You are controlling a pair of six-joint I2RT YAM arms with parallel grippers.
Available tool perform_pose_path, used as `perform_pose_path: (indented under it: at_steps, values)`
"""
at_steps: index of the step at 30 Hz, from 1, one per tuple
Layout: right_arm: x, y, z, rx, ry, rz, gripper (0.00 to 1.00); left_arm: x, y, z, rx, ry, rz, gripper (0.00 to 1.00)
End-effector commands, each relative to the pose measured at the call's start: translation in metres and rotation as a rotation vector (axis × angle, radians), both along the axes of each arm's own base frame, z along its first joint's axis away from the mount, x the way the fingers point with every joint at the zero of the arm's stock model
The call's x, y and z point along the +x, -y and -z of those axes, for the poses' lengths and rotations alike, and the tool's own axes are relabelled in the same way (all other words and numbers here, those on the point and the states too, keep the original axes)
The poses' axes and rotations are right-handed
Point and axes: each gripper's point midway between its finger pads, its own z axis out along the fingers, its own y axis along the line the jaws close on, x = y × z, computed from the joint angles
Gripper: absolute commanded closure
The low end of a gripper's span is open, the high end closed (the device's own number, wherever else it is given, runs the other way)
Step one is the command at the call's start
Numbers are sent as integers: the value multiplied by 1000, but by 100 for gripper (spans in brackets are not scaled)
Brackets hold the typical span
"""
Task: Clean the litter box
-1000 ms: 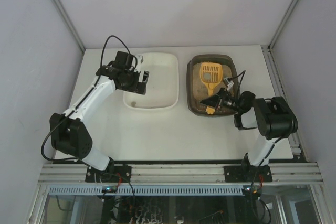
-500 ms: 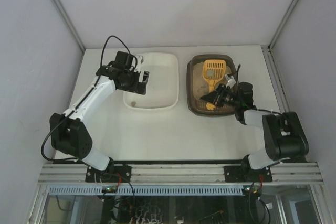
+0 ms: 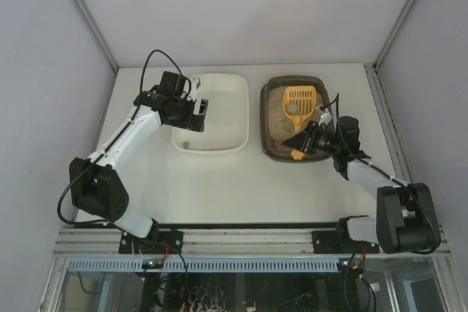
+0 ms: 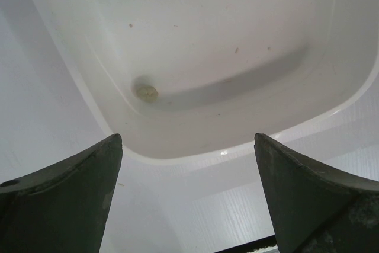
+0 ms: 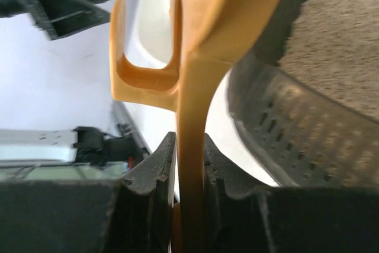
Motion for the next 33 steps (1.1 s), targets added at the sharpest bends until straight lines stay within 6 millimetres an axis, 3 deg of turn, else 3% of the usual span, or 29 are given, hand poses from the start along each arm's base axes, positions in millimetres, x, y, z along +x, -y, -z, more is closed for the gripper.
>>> perform_pose_path:
  at_steps: [1, 11, 18, 22, 30, 33]
  values:
    - [-18, -16, -56, 238, 105, -155, 100, -3, -1, -8, -14, 39, 18, 4]
    - [-35, -20, -123, 484, 173, -269, 100, -3, 0, -8, -20, 36, 23, 4]
    - [-34, -24, -128, 495, 199, -257, 100, -3, 2, -8, -27, 35, 27, 4]
    - [-40, -24, -142, 490, 281, -258, 100, -4, 3, -8, -33, 30, 32, 4]
    - [-2, -6, -139, 607, 132, -67, 100, -6, 3, -8, -34, 28, 36, 4]
    - [-4, -21, -137, 597, 94, -146, 100, -6, 3, -7, -36, 26, 36, 4]
